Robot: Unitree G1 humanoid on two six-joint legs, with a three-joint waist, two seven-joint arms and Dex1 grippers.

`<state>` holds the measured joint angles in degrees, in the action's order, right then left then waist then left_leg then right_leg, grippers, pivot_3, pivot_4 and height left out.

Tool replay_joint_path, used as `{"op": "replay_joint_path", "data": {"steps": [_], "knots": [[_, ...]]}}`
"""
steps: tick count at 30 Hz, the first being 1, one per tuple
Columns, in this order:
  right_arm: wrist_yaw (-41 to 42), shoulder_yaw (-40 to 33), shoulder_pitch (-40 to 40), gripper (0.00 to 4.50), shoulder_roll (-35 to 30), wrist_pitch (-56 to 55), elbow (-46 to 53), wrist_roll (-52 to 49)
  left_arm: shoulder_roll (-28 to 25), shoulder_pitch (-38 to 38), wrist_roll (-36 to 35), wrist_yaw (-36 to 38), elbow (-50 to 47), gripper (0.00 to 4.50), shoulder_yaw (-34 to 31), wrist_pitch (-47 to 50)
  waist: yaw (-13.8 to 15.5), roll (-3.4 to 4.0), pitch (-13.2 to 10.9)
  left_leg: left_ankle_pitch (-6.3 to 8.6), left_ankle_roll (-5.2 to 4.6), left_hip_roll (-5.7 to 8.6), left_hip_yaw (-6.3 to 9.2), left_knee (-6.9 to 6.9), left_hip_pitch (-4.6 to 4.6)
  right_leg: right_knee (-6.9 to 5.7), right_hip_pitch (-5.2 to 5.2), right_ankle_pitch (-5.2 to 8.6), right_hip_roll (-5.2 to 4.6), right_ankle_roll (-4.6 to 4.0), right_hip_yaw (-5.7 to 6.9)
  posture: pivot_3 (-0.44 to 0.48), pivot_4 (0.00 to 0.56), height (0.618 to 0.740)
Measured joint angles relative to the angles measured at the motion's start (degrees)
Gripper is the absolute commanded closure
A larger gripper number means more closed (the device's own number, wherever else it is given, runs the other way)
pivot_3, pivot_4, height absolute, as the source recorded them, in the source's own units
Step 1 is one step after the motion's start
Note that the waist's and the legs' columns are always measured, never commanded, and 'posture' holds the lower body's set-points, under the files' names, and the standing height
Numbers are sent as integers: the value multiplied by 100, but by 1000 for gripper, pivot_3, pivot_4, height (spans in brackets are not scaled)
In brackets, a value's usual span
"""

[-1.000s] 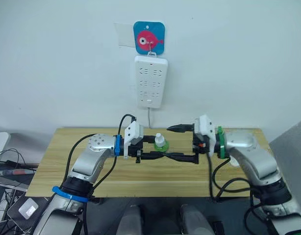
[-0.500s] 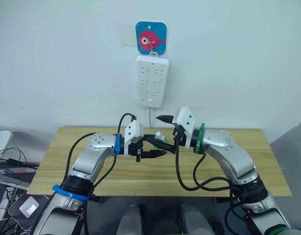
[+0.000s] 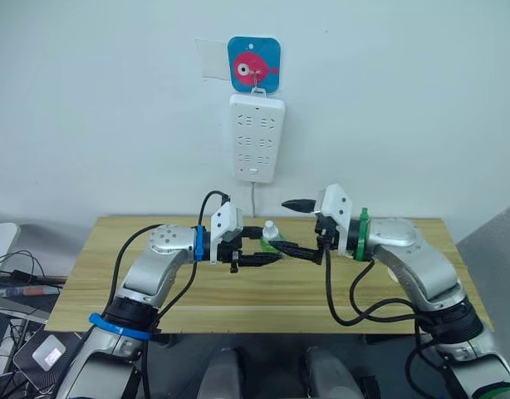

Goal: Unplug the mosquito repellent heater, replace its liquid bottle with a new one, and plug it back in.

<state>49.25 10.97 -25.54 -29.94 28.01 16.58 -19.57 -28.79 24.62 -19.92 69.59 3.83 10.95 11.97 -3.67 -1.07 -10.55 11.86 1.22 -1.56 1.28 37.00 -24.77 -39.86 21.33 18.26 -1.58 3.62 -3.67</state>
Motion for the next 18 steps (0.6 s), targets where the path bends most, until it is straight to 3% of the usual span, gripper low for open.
{"op": "replay_joint_path", "data": {"steps": [3,7,13,18], "knots": [[230,-384,35,31,-371,120,0,-224,-1,-34,2,35,3,2300,2,-10,0,0,0,0,0,0,0,0,0,1,0,0,1,0,0,-104,127,740],[464,-399,52,31,-278,262,78,-598,19,-34,4,58,2,2300,2,-19,-63,0,0,0,0,0,1,-1,0,-2,2,0,18,-1,-1,-102,125,740],[222,214,29,31,350,322,329,-499,30,-34,6,101,1,2300,3,-18,-153,0,1,0,0,-2,3,0,1,-9,6,-1,27,-2,-1,-99,126,740],[-278,600,-258,31,892,-14,-119,144,56,-33,10,87,-5,2300,3,-8,-144,-1,1,-7,12,-4,3,1,1,-10,6,-3,24,-6,-2,-97,127,740]]}}
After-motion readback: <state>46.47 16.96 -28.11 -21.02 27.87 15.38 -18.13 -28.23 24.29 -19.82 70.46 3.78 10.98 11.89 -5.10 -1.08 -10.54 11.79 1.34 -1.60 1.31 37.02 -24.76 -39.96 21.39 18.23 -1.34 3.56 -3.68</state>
